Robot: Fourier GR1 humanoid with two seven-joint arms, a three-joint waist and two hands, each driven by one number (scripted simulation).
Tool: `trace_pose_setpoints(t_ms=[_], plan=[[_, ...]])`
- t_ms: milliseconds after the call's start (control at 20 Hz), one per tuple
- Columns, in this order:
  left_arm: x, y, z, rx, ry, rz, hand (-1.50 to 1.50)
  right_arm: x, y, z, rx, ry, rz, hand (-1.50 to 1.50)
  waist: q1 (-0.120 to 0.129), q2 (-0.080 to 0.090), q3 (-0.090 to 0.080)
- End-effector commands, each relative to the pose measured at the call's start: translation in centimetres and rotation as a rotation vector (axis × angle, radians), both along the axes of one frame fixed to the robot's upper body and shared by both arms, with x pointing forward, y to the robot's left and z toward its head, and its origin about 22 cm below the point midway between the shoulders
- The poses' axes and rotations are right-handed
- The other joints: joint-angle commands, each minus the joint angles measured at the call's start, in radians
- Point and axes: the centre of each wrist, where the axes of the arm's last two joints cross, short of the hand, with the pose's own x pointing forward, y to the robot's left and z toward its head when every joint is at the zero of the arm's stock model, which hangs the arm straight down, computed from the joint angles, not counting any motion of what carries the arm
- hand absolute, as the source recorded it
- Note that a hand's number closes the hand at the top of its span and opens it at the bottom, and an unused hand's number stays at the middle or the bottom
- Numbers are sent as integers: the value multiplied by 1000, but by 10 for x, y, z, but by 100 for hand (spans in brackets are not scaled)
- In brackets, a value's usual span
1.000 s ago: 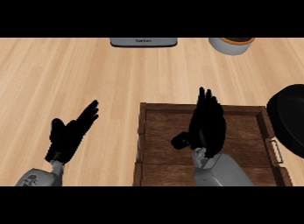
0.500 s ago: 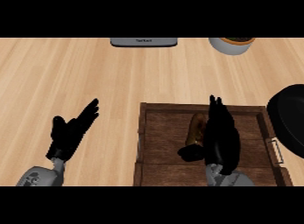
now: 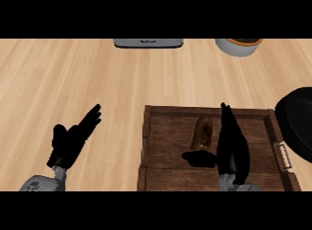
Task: Pick the sweet potato from the tray and place it in the pot
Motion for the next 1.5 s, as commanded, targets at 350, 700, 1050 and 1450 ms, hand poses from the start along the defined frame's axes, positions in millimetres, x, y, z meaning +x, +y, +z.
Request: trace_pose_setpoints(t_ms=[350,700,1050,1450], plan=[[29,-11,14,-8,7,-5,0,6,-21,-52,121,-21,-48,-150,-2,1,0],[13,-2,-2,4,11,-1,0,-6,-47,-75,78,-19,45,150,-2,1,0],[1,-4,-4,1,-1,-9,0,2,-100,-57,186,-156,174,150,-1,4,3],[1,4,-1,-14,2,17,0,0,-136,-35,304,-207,481,150,-20,4,25]])
